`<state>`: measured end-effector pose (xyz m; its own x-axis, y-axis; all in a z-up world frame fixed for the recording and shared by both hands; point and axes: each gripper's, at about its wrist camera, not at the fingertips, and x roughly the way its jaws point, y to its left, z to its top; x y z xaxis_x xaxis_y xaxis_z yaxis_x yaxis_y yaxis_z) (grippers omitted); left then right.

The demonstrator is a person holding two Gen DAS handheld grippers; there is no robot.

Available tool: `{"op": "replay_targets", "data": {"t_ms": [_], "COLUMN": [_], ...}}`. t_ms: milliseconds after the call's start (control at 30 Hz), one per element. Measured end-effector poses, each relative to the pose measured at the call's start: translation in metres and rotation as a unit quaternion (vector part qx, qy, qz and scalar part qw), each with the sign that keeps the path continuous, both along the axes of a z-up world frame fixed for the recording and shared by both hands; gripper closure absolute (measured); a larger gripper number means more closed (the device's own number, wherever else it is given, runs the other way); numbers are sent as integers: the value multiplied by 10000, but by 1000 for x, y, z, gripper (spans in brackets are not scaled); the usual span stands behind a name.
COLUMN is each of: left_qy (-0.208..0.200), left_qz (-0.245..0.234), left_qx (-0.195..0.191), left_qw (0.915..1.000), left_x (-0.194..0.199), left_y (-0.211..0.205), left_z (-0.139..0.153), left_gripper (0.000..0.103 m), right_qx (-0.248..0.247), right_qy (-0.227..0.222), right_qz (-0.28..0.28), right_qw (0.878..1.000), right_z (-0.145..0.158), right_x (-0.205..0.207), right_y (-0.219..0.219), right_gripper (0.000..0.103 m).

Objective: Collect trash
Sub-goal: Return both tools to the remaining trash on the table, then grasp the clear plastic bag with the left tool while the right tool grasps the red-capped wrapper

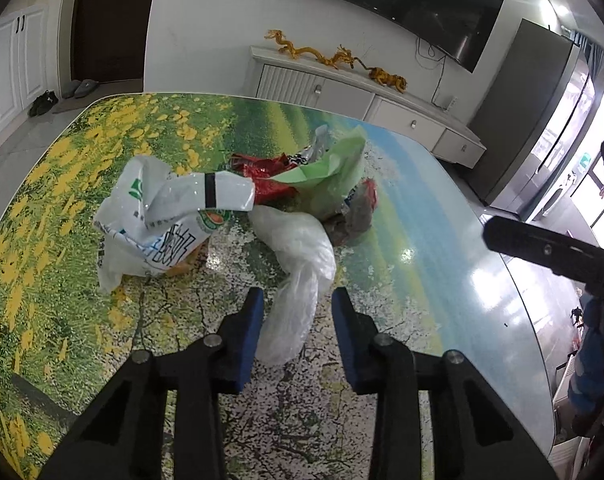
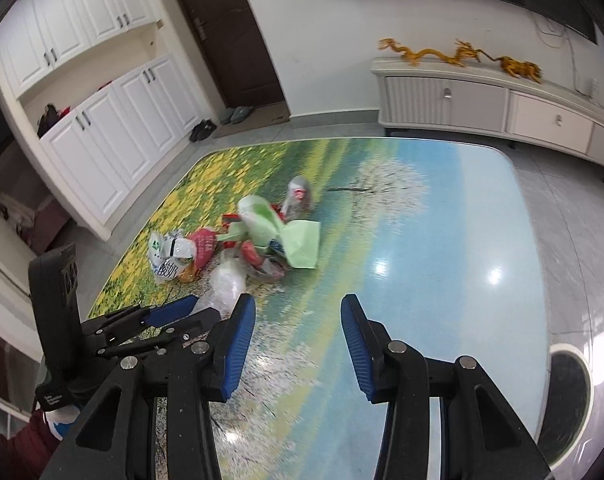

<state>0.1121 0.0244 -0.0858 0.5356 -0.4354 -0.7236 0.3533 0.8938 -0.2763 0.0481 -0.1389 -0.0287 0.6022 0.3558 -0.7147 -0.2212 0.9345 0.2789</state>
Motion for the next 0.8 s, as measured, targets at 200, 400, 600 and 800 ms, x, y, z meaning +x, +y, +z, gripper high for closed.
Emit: {"op": "replay_targets", "data": {"t_ms": [200,400,600,800], "left_qy": [3,12,62,-78], "left_qz": [-221,-263,-252,-209], "left_qx": [-19,-76,-291,-413], "left_qw": [9998,9996,9992,9989], "left_x": [-2,-6,-15,-28], "left_y": [-3,-3,3,8], "left_z": [-4,-4,-1,14], "left_gripper": [85,95,99,100], "right_qx": [-160,-232,-242,-51], "right_qy": [72,128,212,186], "right_qz": [369,426,418,465], "right_qw": [9992,9987,9986,9987], "right_z": [-14,-25,-35,-31], "right_x": [25,46,57,43], "right_y": [32,47,47,36], "right_gripper": [64,69,92,94]}}
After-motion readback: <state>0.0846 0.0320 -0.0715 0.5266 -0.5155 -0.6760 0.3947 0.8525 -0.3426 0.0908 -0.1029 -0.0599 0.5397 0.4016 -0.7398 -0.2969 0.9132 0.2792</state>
